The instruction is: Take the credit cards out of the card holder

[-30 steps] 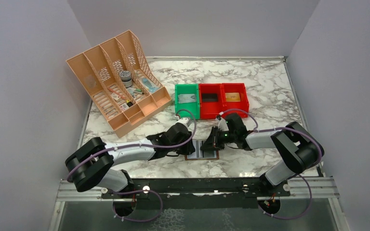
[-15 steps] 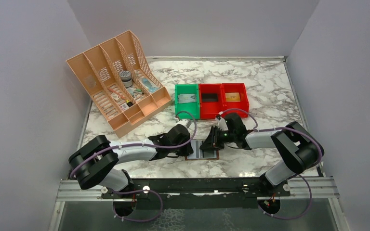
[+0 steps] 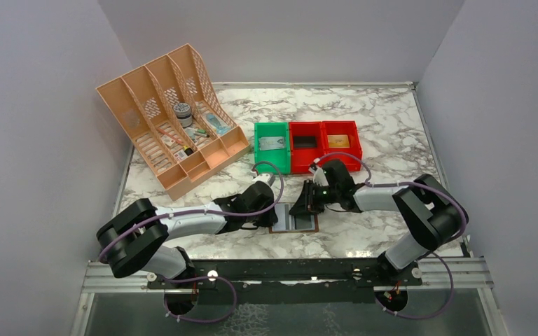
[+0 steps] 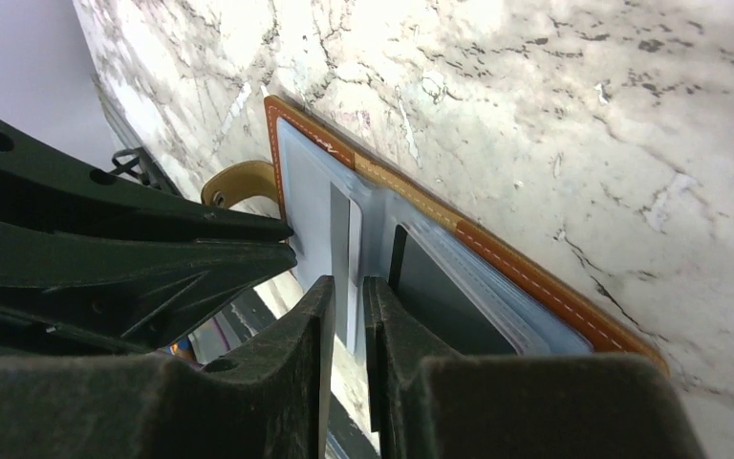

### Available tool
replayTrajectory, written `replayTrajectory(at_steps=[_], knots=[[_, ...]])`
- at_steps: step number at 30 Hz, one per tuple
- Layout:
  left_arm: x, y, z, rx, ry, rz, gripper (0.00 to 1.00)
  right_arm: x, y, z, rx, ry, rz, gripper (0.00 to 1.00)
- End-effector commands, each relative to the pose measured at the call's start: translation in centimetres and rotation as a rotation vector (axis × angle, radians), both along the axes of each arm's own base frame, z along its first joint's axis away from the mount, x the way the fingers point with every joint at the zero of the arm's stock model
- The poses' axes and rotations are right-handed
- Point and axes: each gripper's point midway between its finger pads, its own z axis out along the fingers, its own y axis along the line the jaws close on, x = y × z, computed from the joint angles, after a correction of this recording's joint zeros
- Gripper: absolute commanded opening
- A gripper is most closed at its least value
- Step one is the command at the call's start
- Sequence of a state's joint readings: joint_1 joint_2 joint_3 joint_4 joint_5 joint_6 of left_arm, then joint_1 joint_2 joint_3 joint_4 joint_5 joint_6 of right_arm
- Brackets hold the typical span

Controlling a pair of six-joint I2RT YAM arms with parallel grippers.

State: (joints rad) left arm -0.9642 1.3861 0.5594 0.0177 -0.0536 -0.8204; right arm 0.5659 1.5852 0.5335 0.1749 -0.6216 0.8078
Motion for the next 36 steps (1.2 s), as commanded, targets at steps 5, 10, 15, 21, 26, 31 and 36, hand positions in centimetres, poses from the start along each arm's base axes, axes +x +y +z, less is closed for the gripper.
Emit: replayTrajectory(at_steps=[5,10,15,21,26,31,36], knots=[[-0.6,0.8,-1.3,0.037,0.025,0.007,0.15,0.4,0.1,-1.8,-0.071,0.008,-0.028,0.18],[-0.7,1.1,-1.6,0.053,0.037,0.011,0.13,0.2,0.3,-1.3,-0.038,0.007,-0.03,0.12],[-0.6,1.8,-2.0,0.093,0.042,0.029,0.11,-0.1,0.8,0.6,0.037,-0.023,-0.006,0.08],[-0.8,1.7,-2.3,0.108,0.055,0.019,0.11,-1.0,1.1,1.2,0.085,-0.016,0.061,0.01],[-0.8,1.7,-2.3,0.108,0.059,0.024,0.1,-0.9,0.6,0.8,0.056,-0.002,0.065,0.03],[-0.7,1.9,-2.3,0.116,0.058,0.03,0.1,-1.1,0.5,1.0,0.07,0.003,0.09,0.08],[-0.8,1.3,-2.0,0.086,0.061,0.014,0.1,-1.3,0.8,1.3,0.102,0.006,0.097,0.02]])
